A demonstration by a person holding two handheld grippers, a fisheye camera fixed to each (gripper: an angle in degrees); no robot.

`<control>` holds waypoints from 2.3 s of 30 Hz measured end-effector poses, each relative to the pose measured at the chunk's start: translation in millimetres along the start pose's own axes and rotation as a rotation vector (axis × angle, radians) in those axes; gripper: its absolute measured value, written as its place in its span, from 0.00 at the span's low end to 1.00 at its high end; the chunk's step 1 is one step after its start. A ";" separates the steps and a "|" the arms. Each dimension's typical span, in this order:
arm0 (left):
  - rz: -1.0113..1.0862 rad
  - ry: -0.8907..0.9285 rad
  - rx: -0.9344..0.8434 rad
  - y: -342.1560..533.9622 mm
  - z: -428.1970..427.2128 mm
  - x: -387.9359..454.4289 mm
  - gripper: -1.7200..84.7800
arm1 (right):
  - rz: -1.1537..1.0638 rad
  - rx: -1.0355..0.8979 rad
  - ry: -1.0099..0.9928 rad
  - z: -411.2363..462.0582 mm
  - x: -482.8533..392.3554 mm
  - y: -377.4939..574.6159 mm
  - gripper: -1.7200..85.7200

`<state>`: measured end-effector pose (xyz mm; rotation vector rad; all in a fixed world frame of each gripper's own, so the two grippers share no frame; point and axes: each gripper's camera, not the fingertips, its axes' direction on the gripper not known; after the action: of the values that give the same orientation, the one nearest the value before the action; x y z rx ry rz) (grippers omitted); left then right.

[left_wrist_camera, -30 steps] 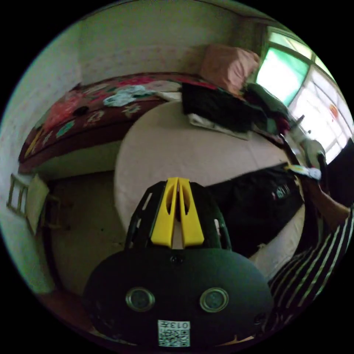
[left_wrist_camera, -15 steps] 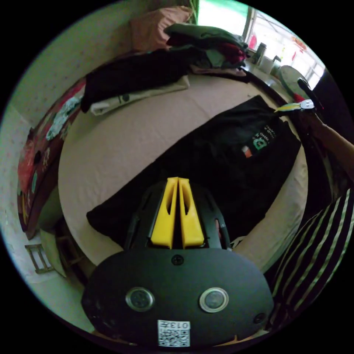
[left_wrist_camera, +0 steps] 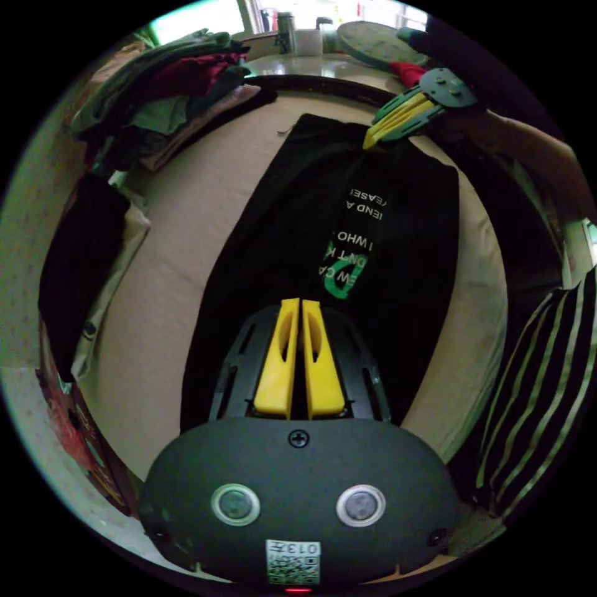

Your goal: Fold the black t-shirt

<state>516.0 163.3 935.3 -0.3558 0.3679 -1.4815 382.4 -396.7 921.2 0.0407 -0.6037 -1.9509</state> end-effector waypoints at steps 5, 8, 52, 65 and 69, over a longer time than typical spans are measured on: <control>0.040 0.125 0.006 1.0 -9.2 0.7 0.02 | -0.063 -0.031 -0.041 -4.2 4.7 3.2 0.03; 0.033 0.168 -0.013 6.0 -4.9 0.7 0.02 | -0.038 -0.022 -0.050 -6.7 12.1 4.3 0.05; -1.136 -0.265 0.086 404.5 -22.8 124.5 0.02 | -0.554 0.219 -0.275 -54.6 -325.9 -258.2 0.03; -1.118 -0.161 0.082 492.3 25.4 152.0 0.02 | -0.832 0.008 -0.311 15.3 -534.7 -439.8 0.02; -1.123 -0.103 0.116 513.7 33.8 156.9 0.02 | -0.824 -0.046 -0.284 25.0 -550.9 -467.9 0.03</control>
<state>998.0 36.8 732.0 -0.5874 -0.0446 -2.5491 231.1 239.7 612.9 -0.0222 -0.8076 -2.7985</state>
